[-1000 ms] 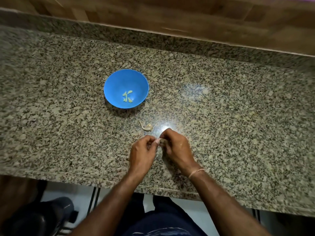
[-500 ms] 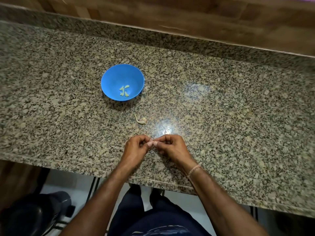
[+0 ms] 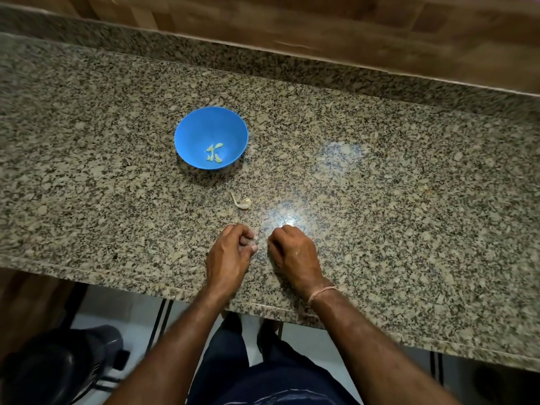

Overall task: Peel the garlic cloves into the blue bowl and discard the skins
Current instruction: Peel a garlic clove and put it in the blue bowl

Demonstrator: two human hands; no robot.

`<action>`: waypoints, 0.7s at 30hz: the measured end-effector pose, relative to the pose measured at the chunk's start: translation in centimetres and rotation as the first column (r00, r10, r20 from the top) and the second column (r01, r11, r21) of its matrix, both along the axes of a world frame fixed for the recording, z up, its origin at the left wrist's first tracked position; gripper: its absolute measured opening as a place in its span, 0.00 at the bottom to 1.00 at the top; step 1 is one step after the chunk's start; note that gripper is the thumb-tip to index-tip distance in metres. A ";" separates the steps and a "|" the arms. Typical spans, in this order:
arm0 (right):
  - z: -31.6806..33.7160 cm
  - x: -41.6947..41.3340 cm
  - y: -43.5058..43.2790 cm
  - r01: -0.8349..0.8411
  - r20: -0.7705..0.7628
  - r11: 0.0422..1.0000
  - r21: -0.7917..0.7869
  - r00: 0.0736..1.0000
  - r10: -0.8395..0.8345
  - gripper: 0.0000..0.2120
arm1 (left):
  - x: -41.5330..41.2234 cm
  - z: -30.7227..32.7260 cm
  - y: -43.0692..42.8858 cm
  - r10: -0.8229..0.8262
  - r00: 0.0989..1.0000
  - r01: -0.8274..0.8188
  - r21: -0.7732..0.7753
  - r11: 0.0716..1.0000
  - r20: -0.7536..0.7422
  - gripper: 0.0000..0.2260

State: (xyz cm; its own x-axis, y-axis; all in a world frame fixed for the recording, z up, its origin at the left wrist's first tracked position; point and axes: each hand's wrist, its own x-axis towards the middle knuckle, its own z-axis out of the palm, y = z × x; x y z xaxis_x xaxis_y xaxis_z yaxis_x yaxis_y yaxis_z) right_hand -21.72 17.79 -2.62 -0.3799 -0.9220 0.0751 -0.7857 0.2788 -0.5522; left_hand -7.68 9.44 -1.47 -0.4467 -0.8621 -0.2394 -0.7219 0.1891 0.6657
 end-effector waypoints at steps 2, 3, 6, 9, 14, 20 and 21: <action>0.4 -0.4 -0.2 0.092 0.252 0.995 0.040 0.963 -0.099 0.04 | -0.3 0.1 -0.1 0.048 0.999 -0.046 0.067 0.997 -0.019 0.04; 0.8 -0.8 -0.3 0.153 0.437 0.984 0.087 0.882 -0.176 0.02 | -0.6 0.3 0.0 0.091 0.994 -0.083 0.132 0.988 -0.053 0.03; 1.8 -1.4 0.0 0.219 0.750 0.961 0.170 0.604 -0.270 0.04 | -1.3 0.4 0.4 0.201 0.964 -0.140 0.309 0.941 -0.175 0.03; 2.8 -0.8 0.6 0.225 0.841 0.960 0.169 0.475 -0.259 0.06 | -1.2 0.5 1.0 0.297 0.922 -0.185 0.389 0.902 -0.249 0.02; 3.5 -0.4 0.8 0.242 0.921 0.945 0.221 0.266 -0.284 0.08 | -0.6 0.9 1.2 0.325 0.893 -0.159 0.457 0.875 -0.311 0.04; 3.3 -0.3 0.9 0.222 0.903 0.939 0.263 0.287 -0.320 0.12 | -0.5 1.3 0.8 0.320 0.891 -0.154 0.450 0.880 -0.321 0.04; 3.1 -0.2 0.9 0.227 0.871 0.946 0.230 0.386 -0.305 0.10 | -0.5 1.3 0.6 0.364 0.870 -0.153 0.518 0.841 -0.334 0.04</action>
